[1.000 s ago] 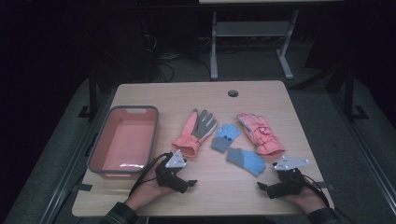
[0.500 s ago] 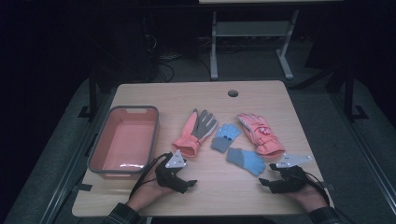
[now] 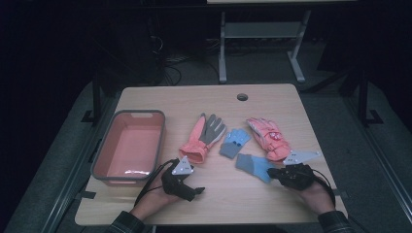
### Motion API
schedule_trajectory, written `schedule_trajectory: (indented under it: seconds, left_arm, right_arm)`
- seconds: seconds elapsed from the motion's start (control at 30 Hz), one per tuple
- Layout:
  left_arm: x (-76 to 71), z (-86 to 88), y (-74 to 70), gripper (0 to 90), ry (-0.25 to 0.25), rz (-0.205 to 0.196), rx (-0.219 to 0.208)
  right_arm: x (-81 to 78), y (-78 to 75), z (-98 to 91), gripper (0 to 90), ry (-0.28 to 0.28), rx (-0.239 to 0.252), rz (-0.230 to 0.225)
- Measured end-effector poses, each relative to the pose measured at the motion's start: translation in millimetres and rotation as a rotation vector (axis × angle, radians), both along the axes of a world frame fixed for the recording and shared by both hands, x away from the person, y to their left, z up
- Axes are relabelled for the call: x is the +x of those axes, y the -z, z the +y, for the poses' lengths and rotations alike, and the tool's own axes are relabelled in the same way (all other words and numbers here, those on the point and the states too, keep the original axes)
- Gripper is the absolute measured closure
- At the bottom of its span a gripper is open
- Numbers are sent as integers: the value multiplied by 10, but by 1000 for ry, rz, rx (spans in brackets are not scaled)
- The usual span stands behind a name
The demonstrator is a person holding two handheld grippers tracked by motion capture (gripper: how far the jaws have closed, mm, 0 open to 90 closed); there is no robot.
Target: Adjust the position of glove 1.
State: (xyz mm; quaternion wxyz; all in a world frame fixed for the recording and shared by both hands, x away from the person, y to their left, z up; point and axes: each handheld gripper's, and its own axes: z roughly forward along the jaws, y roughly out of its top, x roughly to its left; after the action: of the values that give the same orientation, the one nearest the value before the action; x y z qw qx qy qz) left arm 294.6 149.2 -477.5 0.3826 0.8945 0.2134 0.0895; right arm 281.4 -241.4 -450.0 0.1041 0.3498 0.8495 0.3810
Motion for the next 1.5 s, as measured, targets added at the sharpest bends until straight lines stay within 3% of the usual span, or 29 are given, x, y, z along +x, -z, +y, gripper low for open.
schedule_trajectory:
  seconds: [0.43,0.97,1.17,1.37,1.5]
  left_arm:
    - [-1,0,-2,119,-1,2,1]
    - [-2,0,-2,119,-2,3,1]
    - [-1,2,-7,119,0,6,7]
    - [-4,0,-3,120,-3,7,3]
    - [-3,4,-5,119,1,7,7]
  right_arm:
    - [199,-43,202,900,-40,30,7]
    - [486,-6,557,900,-74,19,16]
    - [620,-1,651,900,-75,48,0]
    - [727,13,720,900,-73,45,-1]
    - [754,73,755,900,-75,21,23]
